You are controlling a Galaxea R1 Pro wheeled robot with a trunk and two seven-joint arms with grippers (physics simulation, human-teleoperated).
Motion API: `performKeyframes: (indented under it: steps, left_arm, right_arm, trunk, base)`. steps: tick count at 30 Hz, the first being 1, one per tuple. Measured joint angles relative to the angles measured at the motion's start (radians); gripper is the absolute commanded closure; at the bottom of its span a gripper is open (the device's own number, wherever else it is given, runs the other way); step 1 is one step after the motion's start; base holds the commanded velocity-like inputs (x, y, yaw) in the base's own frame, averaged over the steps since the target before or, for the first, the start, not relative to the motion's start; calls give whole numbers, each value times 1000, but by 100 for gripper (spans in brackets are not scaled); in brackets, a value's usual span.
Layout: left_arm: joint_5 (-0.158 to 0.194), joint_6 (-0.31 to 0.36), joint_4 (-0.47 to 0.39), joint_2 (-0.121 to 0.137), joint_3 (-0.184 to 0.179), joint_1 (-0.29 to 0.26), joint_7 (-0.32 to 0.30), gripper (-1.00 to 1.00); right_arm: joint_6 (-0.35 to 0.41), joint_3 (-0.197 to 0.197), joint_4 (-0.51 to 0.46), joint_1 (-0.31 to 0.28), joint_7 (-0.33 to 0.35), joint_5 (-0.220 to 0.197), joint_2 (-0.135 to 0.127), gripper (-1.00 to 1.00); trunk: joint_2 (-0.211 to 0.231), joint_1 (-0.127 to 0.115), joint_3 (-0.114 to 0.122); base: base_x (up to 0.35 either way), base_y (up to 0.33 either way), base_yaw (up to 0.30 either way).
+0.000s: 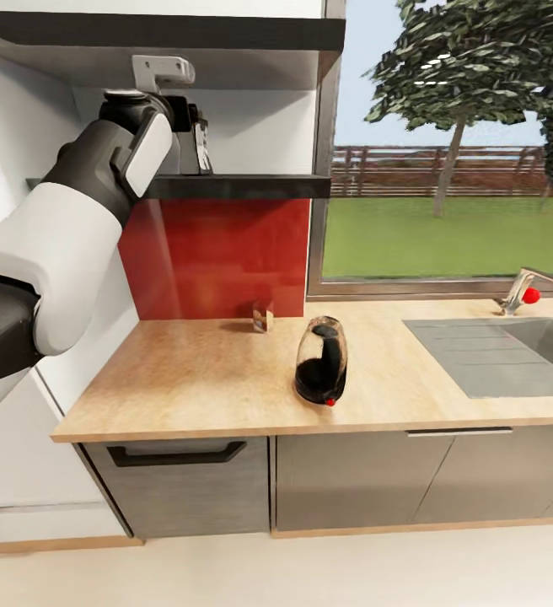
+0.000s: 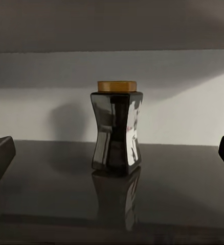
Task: Set up a coffee station on the kitchen countertop: keep the coffee maker on the countertop, move the bottle of coffee from the kitchen shelf to the counter next to the coffee maker, place a paper coffee filter on top of the coffee maker, put the saucer next to the coffee maker with the coffee cup on the saucer, and place the electric kettle next to the coffee maker.
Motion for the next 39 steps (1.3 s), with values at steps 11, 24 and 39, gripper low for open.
performKeyframes:
  steps: [11,24,39]
  left_arm:
    - [2,-11,2,1,6,4,0,-100]
    - [2,-13,2,0,8,25,0,-100]
    - [2,-42,2,-1,8,43,0,-100]
  right_arm:
    - [0,0,0,0,0,0,0,-100]
    - [0,1,0,0,-1,1,1,-100]
    - [-3,2,-2,0,-1,2,2,-100]
  trunk:
    - [0,0,0]
    - [0,0,0]
    - [0,0,0]
  base:
    - [126,68,0]
    - [91,8,0]
    - [123,0,0]
